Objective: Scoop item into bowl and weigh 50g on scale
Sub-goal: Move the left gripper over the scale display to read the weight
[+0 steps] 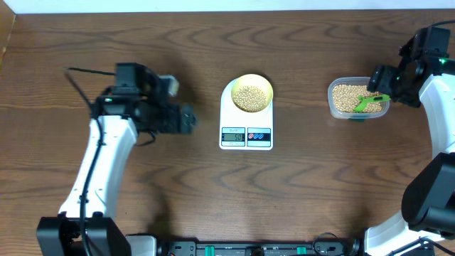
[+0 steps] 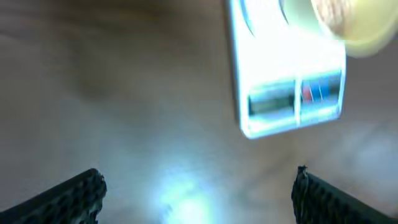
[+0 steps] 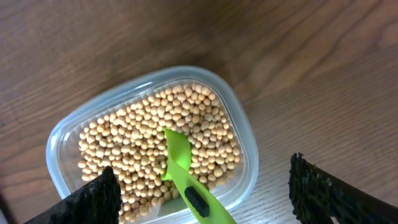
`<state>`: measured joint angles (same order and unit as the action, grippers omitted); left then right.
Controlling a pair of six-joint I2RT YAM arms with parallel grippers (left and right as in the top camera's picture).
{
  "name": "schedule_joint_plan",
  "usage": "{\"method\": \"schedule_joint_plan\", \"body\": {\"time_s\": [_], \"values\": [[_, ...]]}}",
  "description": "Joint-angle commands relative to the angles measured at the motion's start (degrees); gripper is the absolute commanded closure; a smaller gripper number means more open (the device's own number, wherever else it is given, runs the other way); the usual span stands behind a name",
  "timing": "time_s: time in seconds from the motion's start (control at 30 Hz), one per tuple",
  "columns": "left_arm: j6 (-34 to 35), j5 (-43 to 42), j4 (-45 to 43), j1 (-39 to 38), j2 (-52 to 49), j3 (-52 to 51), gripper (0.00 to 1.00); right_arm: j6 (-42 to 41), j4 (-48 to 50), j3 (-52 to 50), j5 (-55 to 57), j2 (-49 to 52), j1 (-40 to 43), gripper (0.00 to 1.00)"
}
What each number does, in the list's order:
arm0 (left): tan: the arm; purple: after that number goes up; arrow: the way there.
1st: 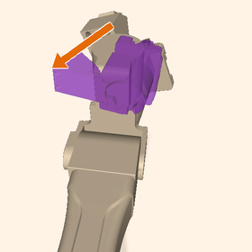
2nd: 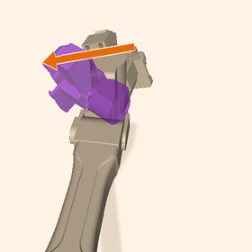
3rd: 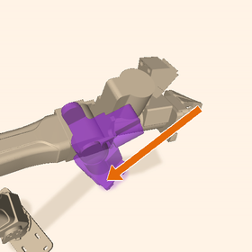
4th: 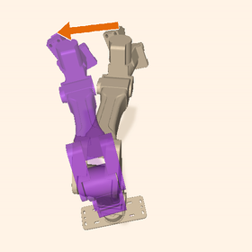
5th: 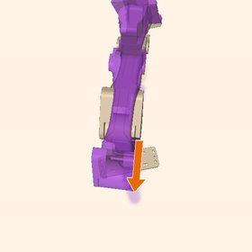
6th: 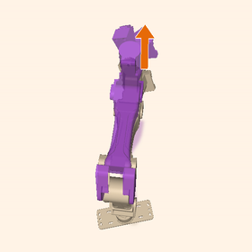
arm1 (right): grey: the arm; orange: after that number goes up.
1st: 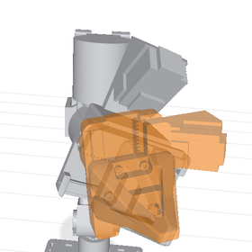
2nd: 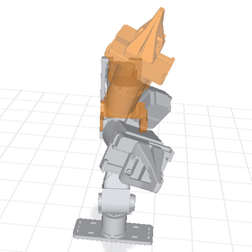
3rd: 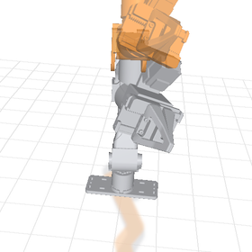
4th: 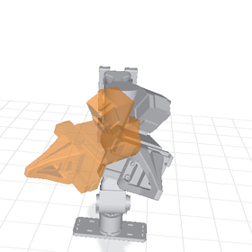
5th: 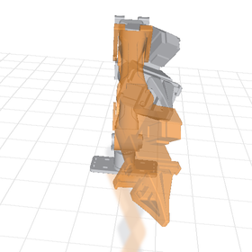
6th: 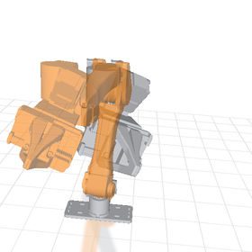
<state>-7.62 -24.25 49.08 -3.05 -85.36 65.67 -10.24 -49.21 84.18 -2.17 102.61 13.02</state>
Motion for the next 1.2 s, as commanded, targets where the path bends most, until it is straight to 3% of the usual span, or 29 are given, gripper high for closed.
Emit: {"method": "schedule_joint_plan", "body": {"time_s": [0.0,0.23,0.47,0.7,1.17], "values": [[-4.0,1.5,3.2,-4.6,0.4,-0.9,0.02,-0.4,0.1,0.5,-0.4,-0.3,0.0,0.15],[-3.9,4.4,2.8,-11.5,0.4,-3.3,0.02,-0.4,0.1,0.5,-2.4,-0.3,0.0,0.14],[0.0,6.0,-7.1,-13.8,0.4,-9.2,0.03,-0.4,0.2,0.5,-2.5,-0.3,0.0,0.14],[8.8,19.4,-13.1,-17.1,0.4,-12.5,0.02,-0.4,0.1,0.5,-2.5,-0.3,0.0,0.13],[6.4,19.3,-19.3,-26.7,-1.7,-15.1,0.02,-0.4,0.1,0.5,-2.5,-0.3,0.0,0.12]]}}
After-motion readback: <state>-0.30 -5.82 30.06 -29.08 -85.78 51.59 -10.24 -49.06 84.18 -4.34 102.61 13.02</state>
